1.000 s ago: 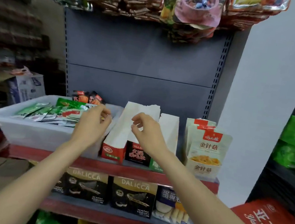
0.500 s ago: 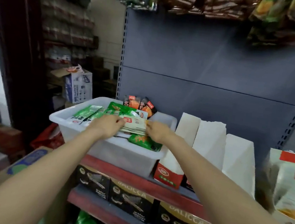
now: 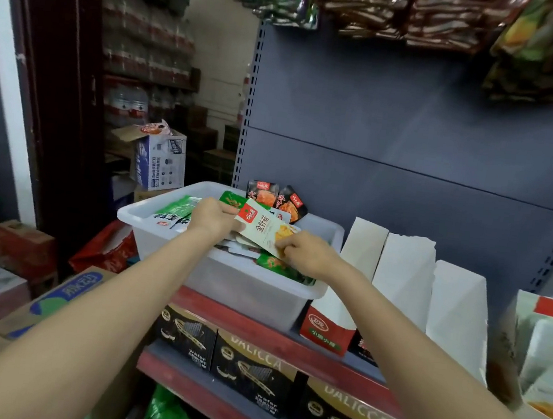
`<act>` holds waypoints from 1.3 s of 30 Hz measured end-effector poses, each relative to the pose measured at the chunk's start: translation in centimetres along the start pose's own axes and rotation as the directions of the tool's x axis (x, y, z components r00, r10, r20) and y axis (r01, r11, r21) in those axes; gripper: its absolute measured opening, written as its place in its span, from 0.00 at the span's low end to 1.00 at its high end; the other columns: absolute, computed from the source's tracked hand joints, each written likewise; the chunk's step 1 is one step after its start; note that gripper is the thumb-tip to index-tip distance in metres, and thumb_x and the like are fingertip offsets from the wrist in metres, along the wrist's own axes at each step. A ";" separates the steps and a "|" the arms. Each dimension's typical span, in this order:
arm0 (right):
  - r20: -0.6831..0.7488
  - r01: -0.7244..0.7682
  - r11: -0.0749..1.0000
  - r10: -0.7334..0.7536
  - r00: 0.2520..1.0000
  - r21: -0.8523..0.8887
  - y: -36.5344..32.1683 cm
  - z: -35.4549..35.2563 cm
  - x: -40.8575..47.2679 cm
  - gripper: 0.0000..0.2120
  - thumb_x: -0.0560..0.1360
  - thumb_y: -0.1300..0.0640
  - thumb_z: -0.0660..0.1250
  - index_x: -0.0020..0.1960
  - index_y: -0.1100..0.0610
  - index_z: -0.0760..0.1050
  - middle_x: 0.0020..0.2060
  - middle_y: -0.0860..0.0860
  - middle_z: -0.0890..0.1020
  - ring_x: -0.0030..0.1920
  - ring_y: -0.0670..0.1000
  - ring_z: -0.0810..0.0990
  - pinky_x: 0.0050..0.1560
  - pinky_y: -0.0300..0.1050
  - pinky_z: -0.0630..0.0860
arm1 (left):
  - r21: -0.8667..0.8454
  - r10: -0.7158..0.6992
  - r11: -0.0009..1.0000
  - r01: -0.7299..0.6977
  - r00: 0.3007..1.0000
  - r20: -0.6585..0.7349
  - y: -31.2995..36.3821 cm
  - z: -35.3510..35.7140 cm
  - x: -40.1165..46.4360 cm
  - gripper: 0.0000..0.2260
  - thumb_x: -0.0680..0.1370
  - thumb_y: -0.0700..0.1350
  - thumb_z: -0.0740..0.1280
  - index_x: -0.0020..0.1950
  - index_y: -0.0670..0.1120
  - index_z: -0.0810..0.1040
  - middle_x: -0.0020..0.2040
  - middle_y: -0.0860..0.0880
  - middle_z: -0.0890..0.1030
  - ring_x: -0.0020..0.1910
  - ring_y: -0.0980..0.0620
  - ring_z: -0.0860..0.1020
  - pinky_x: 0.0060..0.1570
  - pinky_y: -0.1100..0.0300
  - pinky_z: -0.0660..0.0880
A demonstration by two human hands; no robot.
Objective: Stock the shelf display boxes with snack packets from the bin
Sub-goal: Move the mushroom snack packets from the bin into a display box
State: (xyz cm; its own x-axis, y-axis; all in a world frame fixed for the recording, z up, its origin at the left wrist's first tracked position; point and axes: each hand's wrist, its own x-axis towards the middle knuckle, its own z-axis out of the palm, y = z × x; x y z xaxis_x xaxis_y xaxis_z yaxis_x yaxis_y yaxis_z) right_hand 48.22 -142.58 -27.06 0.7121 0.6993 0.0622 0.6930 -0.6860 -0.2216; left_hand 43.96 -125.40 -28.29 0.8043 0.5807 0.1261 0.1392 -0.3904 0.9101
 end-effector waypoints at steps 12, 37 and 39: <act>-0.295 0.074 0.667 0.225 0.928 0.742 -1.0 -2.4 -4.5 0.32 0.76 0.60 0.66 0.75 0.54 0.55 0.68 0.50 0.68 0.64 0.50 0.72 0.56 0.42 0.71 | -0.198 0.366 0.911 -0.362 0.930 -0.021 4.5 -1.8 -5.5 0.12 0.80 0.36 0.60 0.43 0.52 0.78 0.46 0.51 0.80 0.49 0.50 0.77 0.49 0.53 0.75; -0.595 0.344 0.486 0.689 0.414 0.803 19.0 -11.6 -28.0 0.08 0.76 0.68 0.62 0.46 0.56 0.72 0.45 0.53 0.83 0.42 0.50 0.82 0.41 0.45 0.78 | -0.121 0.546 0.777 -0.617 0.567 0.617 16.9 21.1 -19.0 0.31 0.70 0.53 0.74 0.69 0.48 0.67 0.65 0.53 0.72 0.62 0.57 0.71 0.56 0.64 0.66; -0.595 0.383 0.467 0.715 0.367 0.797 20.4 -12.1 -28.6 0.09 0.77 0.68 0.61 0.45 0.55 0.71 0.43 0.51 0.82 0.40 0.49 0.81 0.40 0.43 0.78 | -0.071 0.543 0.719 -0.691 0.495 0.678 17.3 22.4 -19.9 0.30 0.71 0.52 0.74 0.69 0.50 0.68 0.64 0.55 0.72 0.60 0.58 0.70 0.53 0.65 0.66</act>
State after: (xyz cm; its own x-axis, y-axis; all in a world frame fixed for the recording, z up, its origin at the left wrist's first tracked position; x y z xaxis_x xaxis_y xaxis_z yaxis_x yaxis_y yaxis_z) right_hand 43.31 -178.97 -21.62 0.8238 -0.3536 0.4431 0.5064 0.1077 -0.8555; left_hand 43.33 -159.70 -23.93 0.8656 -0.4088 0.2890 -0.4970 -0.6314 0.5952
